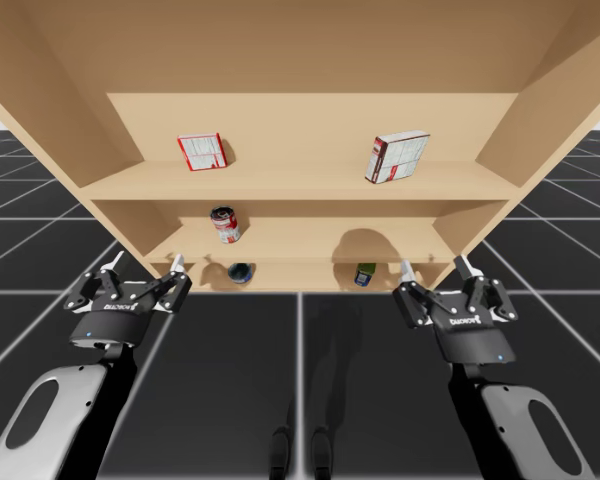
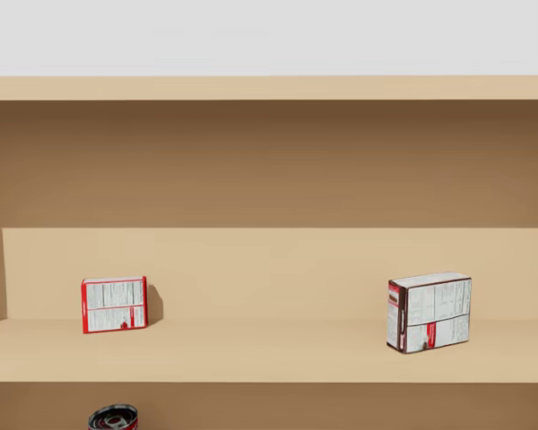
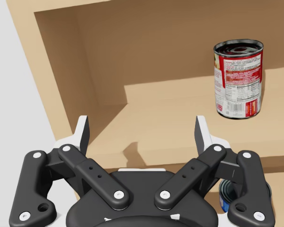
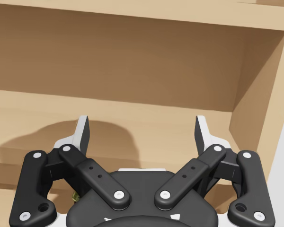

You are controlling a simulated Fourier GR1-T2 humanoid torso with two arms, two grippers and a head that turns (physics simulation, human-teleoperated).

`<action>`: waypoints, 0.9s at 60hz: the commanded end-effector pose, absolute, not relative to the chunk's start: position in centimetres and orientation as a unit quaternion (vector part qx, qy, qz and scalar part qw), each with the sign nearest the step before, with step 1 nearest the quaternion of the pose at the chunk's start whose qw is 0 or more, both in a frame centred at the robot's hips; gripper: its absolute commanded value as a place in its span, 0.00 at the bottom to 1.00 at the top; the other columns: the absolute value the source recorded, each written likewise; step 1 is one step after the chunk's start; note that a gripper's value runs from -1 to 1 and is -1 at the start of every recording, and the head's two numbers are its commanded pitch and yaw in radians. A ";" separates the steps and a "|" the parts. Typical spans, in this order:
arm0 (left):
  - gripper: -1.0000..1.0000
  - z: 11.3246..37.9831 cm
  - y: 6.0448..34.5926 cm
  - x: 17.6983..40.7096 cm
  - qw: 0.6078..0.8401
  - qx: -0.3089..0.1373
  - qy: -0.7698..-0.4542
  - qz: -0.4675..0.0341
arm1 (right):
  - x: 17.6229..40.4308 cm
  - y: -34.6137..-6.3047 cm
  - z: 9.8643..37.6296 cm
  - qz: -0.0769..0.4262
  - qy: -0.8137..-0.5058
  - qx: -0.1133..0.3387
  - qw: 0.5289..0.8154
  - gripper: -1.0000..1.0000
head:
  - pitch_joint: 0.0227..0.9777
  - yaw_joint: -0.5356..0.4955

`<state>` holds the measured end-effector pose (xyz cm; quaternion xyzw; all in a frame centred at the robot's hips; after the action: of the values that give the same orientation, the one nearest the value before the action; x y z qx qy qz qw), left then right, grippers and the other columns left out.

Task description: Look through the shelves, find the tuna can, and take it.

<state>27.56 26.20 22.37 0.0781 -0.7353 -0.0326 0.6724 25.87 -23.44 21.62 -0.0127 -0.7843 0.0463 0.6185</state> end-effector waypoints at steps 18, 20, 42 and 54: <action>0.00 22.4 26.3 27.6 0.672 0.080 -0.735 -0.033 | 26.0 -23.5 21.6 0.044 -0.778 -0.012 0.626 0.00 | 0.16 0.53; 0.00 22.4 26.3 27.6 0.672 0.080 -0.735 -0.032 | 26.0 -23.5 21.6 0.045 -0.778 -0.015 0.627 0.00 | 0.18 0.53; 0.00 22.6 26.8 27.6 0.672 0.088 -0.734 -0.031 | 26.0 -23.4 21.5 0.053 -0.775 -0.020 0.629 0.00 | 0.45 0.55; 0.00 22.5 26.9 27.7 0.673 0.091 -0.733 -0.035 | 25.9 -23.3 21.3 0.066 -0.774 -0.022 0.630 0.00 | 0.61 0.62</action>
<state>27.64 26.77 22.54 0.0889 -0.7340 -0.0334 0.6725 25.94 -23.39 21.43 -0.0189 -0.7750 0.0589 0.6290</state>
